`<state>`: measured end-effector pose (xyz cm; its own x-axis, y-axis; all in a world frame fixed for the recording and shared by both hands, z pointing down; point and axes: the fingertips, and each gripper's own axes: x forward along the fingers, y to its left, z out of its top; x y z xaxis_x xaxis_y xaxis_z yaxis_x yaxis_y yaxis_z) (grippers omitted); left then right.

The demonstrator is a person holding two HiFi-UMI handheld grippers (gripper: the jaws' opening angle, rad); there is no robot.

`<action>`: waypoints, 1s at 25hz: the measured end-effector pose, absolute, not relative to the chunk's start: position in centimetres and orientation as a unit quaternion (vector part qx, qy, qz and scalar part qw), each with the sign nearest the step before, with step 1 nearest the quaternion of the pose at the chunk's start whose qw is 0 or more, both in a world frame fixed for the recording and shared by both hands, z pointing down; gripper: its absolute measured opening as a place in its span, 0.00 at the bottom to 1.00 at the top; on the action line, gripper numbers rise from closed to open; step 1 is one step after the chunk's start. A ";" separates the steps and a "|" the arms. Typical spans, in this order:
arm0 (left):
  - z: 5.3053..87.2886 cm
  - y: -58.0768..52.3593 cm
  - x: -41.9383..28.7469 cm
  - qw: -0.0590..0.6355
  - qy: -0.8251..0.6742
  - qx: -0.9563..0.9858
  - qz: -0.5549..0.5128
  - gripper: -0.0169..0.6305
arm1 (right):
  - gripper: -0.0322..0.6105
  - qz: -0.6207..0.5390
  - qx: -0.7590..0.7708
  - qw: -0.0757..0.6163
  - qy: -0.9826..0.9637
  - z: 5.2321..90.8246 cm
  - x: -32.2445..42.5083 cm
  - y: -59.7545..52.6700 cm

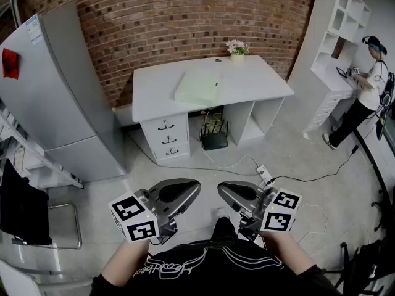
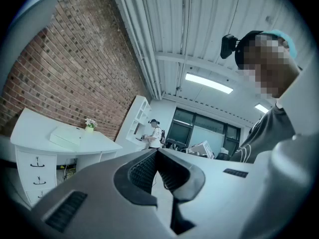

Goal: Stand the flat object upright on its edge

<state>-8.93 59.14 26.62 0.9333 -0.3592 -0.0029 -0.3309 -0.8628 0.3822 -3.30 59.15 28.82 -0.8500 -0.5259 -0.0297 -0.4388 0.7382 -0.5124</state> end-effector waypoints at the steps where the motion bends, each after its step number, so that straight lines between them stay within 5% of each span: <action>1: 26.6 59.1 -8.9 0.192 -0.175 0.965 -0.039 0.03 | 0.05 -0.251 -0.260 0.087 0.928 28.8 -3.4 59.0; 25: 31.9 44.9 -8.2 0.274 -0.216 0.937 -0.013 0.03 | 0.06 -0.299 -0.233 0.092 0.921 31.9 -2.8 44.8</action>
